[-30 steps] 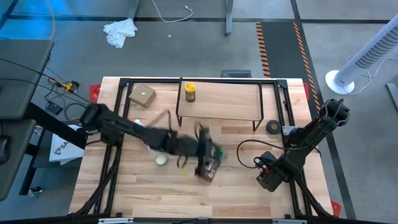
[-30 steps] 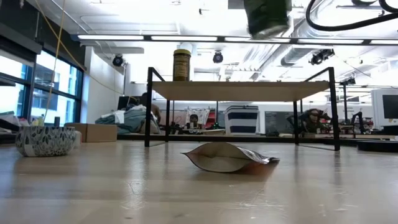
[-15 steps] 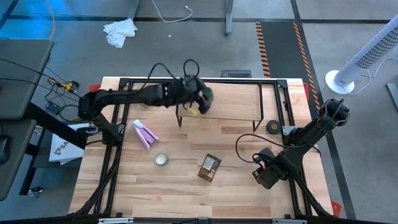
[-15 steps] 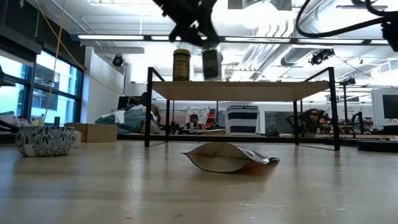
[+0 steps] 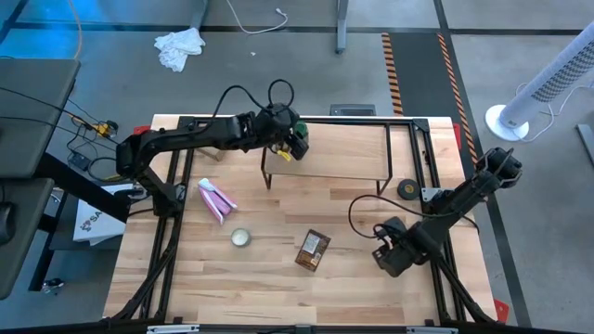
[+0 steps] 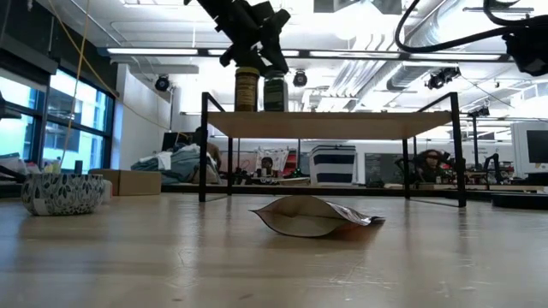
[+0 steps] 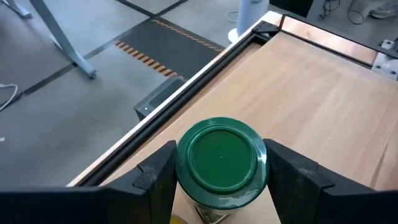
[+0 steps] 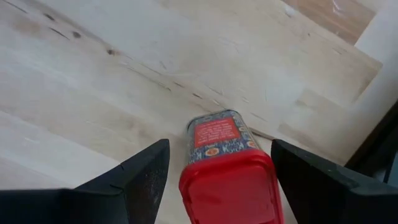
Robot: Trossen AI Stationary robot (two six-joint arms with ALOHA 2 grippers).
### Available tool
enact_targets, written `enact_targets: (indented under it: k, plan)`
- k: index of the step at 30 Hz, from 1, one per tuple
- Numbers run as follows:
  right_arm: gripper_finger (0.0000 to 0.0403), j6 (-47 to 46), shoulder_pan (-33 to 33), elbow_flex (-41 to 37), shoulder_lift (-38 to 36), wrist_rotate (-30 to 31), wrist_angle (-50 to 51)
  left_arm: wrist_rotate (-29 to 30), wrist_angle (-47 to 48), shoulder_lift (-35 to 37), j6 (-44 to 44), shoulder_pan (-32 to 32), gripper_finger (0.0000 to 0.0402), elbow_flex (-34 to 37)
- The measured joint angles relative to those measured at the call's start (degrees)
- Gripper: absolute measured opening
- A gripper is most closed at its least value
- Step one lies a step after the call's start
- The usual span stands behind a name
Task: Shelf spices
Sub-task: Put the green spice bottle on the shelf, then put the red spice can on the shelf
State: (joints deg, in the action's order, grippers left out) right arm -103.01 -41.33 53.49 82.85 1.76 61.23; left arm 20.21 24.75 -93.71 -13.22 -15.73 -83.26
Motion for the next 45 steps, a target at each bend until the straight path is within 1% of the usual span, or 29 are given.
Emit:
enact_targets:
  k: [1,2,6,9,12,16,23,27,32,36,41,43,45]
  plan:
    - [0.0277,0.30,0.23,0.00,0.00,0.02,0.00,-0.21,0.09,0.00,-0.11,-0.02,0.0198,0.00]
    - [0.0277,0.79,0.50,0.00,0.00,0.04,0.00,-0.47,0.09,0.00,-0.17,-0.02,0.0212,0.00]
    - [0.0277,1.48,1.60,0.00,0.00,0.04,0.02,-1.00,0.23,0.00,-1.13,0.05,0.0285,-0.02]
    - [0.0277,1.54,2.31,0.00,0.00,0.04,0.02,-2.55,0.23,0.18,-2.85,-0.01,0.0305,-0.04]
    - [0.0277,1.52,2.50,0.00,0.00,0.04,0.02,-3.47,0.22,0.19,-3.12,0.03,0.0309,-0.38]
    - [0.0277,1.53,2.46,0.00,0.00,-0.29,0.02,-4.97,0.99,-0.09,-2.95,0.55,0.0311,-3.56]
    - [0.0277,2.98,2.46,0.00,0.00,-0.41,0.28,-4.61,2.74,-0.02,3.85,2.22,0.0313,-13.51]
    - [0.0277,2.98,2.46,0.00,0.00,-0.42,0.37,-3.53,4.21,0.09,6.41,4.07,0.0313,-16.62]
    - [0.0277,3.52,2.46,0.00,-0.47,-1.22,0.63,-4.91,5.44,0.03,5.81,6.41,0.0313,-18.84]
    - [0.0277,4.93,2.46,0.00,-3.77,-2.38,0.95,-6.34,5.76,0.20,6.65,9.77,0.0311,-19.04]
    - [0.0277,2.92,0.99,0.02,-6.66,-6.22,6.28,-4.30,5.92,0.24,6.63,12.43,0.0310,-19.04]
    - [0.0277,3.04,-0.37,0.02,-6.99,-6.31,4.41,-4.34,6.57,0.24,5.78,13.31,0.0310,-19.04]
    - [0.0277,2.90,-1.65,0.02,-6.98,-4.93,0.93,-4.27,7.61,0.24,5.14,14.12,0.0310,-19.03]
